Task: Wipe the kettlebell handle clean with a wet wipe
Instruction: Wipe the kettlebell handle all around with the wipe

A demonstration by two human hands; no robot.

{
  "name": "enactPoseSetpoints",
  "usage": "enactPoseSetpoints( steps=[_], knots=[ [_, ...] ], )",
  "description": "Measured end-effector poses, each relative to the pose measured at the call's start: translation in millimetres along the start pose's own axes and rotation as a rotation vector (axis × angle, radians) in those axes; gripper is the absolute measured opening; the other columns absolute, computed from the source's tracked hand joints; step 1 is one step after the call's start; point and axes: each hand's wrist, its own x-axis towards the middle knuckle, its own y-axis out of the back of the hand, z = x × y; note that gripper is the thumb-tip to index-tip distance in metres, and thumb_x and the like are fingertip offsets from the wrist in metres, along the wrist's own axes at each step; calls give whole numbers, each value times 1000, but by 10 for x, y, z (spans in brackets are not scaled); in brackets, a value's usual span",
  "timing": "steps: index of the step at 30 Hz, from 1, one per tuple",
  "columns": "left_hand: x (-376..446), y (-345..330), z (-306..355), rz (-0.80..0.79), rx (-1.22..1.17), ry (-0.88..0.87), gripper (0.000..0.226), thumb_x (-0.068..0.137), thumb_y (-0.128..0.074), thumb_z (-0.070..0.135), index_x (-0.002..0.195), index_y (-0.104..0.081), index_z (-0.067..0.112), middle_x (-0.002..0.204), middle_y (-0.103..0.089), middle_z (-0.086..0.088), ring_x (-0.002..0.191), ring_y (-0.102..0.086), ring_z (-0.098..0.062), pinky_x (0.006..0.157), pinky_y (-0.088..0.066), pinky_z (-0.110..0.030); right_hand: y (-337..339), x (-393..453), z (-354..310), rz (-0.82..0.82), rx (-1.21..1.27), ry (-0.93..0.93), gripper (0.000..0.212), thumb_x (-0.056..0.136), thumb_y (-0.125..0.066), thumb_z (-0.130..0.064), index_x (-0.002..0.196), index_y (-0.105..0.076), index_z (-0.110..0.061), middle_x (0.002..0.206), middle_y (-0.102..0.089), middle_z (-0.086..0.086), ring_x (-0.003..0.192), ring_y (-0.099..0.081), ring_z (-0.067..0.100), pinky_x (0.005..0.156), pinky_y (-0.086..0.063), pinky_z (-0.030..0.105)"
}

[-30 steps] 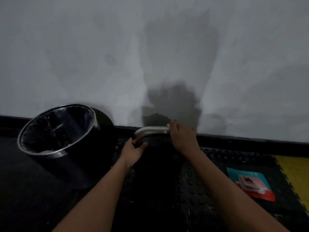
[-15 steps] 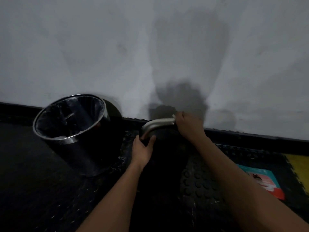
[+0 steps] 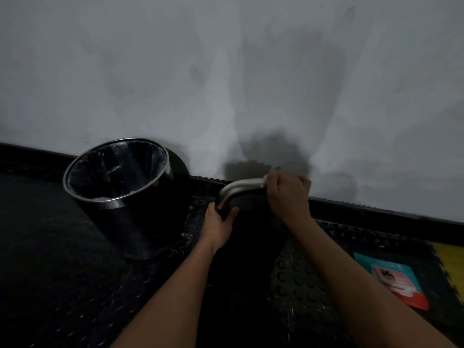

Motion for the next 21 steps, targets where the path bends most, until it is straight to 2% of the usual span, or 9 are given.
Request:
enactPoseSetpoints(
  steps=[2, 3, 5, 7, 10, 12, 15, 17, 21],
  knots=[
    [13, -1, -12, -1, -8, -1, 32, 86, -70, 32, 104, -46, 18, 112, -59, -11, 100, -58, -21, 84, -44, -27, 58, 70, -162, -59, -186, 121, 30, 87, -35, -28, 72, -55, -14, 62, -64, 11, 58, -63, 32, 73, -43, 42],
    [14, 1, -9, -4, -16, 3, 33, 86, -70, 32, 105, -47, 18, 113, -59, -11, 101, -58, -22, 86, -45, -29, 71, 103, -256, -133, -246, 189, 27, 86, -39, -25, 73, -58, -12, 63, -65, 14, 56, -63, 34, 72, -44, 43],
    [9, 3, 9, -18, -30, 9, 36, 87, -70, 30, 110, -47, 15, 112, -58, -10, 100, -57, -20, 85, -44, -28, 70, 118, -424, -205, -228, 251, 30, 88, -36, -28, 78, -61, -15, 77, -69, 11, 70, -65, 33, 81, -40, 45],
    [-4, 13, 27, -22, -26, 7, 40, 87, -69, 30, 115, -48, 12, 111, -58, -9, 99, -55, -20, 83, -42, -27, 28, 90, -447, -152, -118, 229, 34, 90, -34, -34, 76, -62, -19, 82, -69, 4, 78, -63, 29, 88, -37, 44],
    [-18, 7, 30, -2, -12, -8, 36, 87, -70, 30, 109, -48, 13, 107, -58, -9, 97, -55, -19, 82, -41, -25, -27, 30, -184, 25, 11, 218, 30, 91, -40, -33, 72, -58, -19, 77, -67, 1, 78, -61, 27, 88, -38, 42],
    [-25, 1, 26, -1, -37, -5, 32, 86, -70, 29, 104, -48, 16, 105, -59, -8, 97, -58, -20, 82, -42, -25, 35, 25, -14, 5, 91, 125, 31, 93, -35, -34, 75, -57, -20, 81, -69, 3, 82, -63, 27, 89, -38, 41],
    [-42, 2, 38, 1, -47, -5, 29, 87, -70, 28, 102, -48, 16, 100, -59, -5, 93, -58, -19, 79, -40, -23, 140, 132, 37, -249, -173, 140, 36, 99, -26, -35, 99, -56, -15, 106, -67, 12, 98, -62, 32, 92, -36, 44],
    [-45, 7, 47, 4, -44, -4, 29, 87, -70, 27, 102, -48, 16, 100, -57, -4, 92, -56, -17, 78, -39, -23, 196, 236, -56, -370, -207, 142, 35, 101, -29, -33, 111, -54, -11, 117, -61, 18, 106, -59, 37, 95, -38, 52],
    [-40, 8, 48, -7, -49, 5, 32, 87, -70, 28, 103, -46, 17, 100, -58, -5, 92, -56, -18, 79, -41, -26, 123, 201, -329, -255, -252, 307, 34, 99, -32, -33, 99, -59, -12, 101, -68, 14, 93, -63, 36, 84, -40, 41]
  ],
)
